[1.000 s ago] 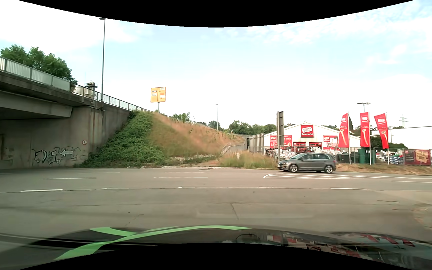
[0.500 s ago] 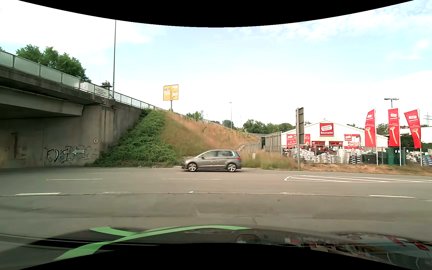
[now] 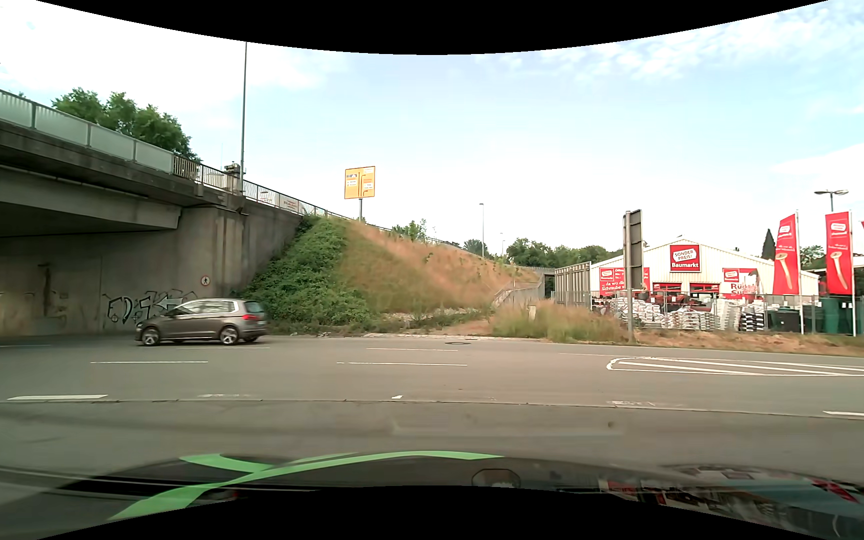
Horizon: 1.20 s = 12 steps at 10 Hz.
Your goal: Follow the waypoints while adhering to traffic rules and regulations
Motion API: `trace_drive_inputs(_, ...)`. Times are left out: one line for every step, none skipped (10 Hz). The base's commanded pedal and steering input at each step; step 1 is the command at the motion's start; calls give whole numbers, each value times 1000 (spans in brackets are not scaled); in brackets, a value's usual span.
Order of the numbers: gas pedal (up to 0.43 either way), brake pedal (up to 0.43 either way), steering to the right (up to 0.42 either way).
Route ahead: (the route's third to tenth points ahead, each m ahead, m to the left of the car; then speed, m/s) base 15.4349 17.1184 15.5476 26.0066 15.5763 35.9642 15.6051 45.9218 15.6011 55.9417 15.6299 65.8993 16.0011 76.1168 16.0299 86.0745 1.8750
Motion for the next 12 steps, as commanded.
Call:
trace_drive_inputs(0,159,-175)
trace_drive_inputs(0,171,-172)
trace_drive_inputs(0,183,-172)
trace_drive_inputs(0,171,-172)
trace_drive_inputs(0,159,-172)
trace_drive_inputs(0,140,-172)
trace_drive_inputs(0,140,-172)
trace_drive_inputs(0,140,-173)
trace_drive_inputs(0,140,-173)
trace_drive_inputs(0,146,-175)
trace_drive_inputs(0,159,-176)
trace_drive_inputs(0,165,-176)
